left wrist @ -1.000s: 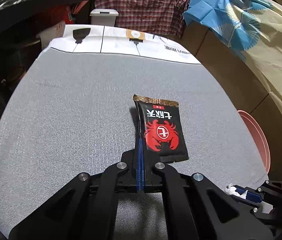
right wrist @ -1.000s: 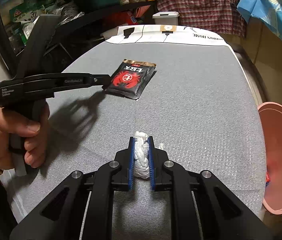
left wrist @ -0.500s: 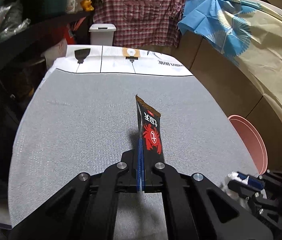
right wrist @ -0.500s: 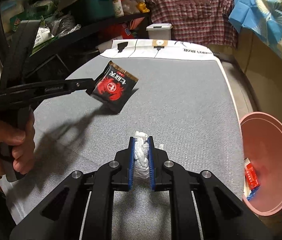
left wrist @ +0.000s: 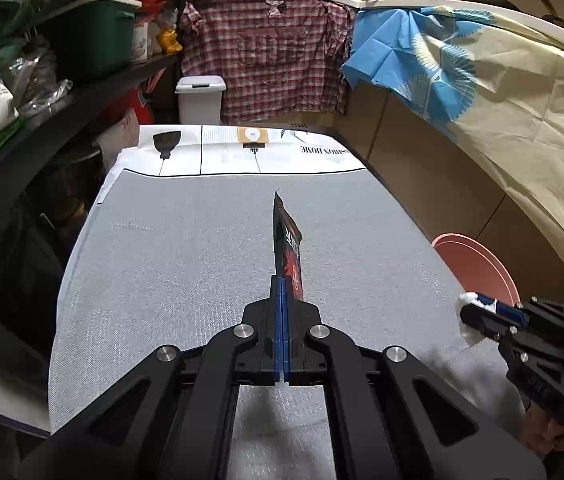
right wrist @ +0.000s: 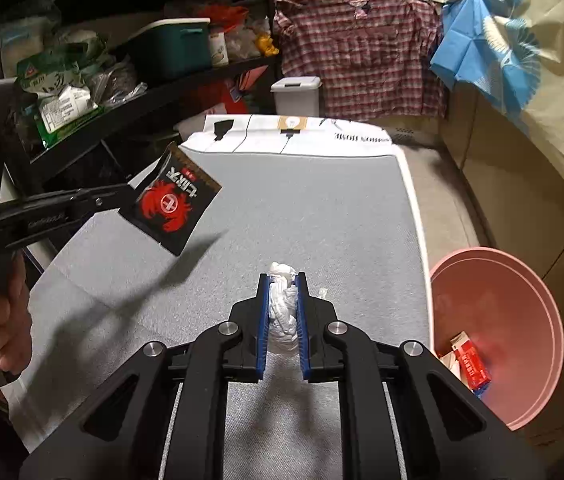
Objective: Collect trash
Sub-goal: 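Carry the snack packet over the bucket with the left gripper while the right carries the tissue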
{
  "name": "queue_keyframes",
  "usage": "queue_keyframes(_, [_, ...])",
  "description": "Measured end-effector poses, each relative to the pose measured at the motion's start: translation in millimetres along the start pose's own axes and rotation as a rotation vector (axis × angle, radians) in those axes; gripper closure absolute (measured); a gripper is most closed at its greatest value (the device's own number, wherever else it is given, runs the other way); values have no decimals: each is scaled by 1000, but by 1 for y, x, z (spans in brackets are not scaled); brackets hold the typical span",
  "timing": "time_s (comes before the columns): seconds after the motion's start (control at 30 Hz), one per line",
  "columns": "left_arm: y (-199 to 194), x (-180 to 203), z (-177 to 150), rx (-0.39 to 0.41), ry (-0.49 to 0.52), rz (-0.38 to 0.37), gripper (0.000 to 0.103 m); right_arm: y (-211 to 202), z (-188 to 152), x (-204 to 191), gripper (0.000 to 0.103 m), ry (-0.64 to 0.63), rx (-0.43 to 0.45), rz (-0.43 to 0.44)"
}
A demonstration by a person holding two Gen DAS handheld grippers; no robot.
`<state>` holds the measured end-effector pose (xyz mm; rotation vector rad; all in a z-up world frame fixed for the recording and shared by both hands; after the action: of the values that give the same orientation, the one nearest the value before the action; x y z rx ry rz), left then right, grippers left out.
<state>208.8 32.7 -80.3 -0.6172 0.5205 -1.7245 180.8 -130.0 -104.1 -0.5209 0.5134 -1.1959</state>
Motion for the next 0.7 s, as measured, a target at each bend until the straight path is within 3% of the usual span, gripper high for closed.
queue_keyframes(0.33, [-27, 19, 6, 40, 15, -24, 103, -51, 29, 19, 90, -1, 68, -14])
queue_keyframes(0.7, [-44, 38, 9, 62, 32, -39, 103, -105, 58, 70, 90, 32, 142, -60])
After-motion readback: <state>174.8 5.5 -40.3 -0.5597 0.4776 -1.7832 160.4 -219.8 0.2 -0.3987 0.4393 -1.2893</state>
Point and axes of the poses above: each gripper's, at about its wrist camera, not at the fingertips, and y roughly the way its jaws point, x to its right, z to its top, the point moved 9 cm from there along y, roughly the way its jaws point, and after that the axes turned 1 degree about x, right-handed, at the moved point
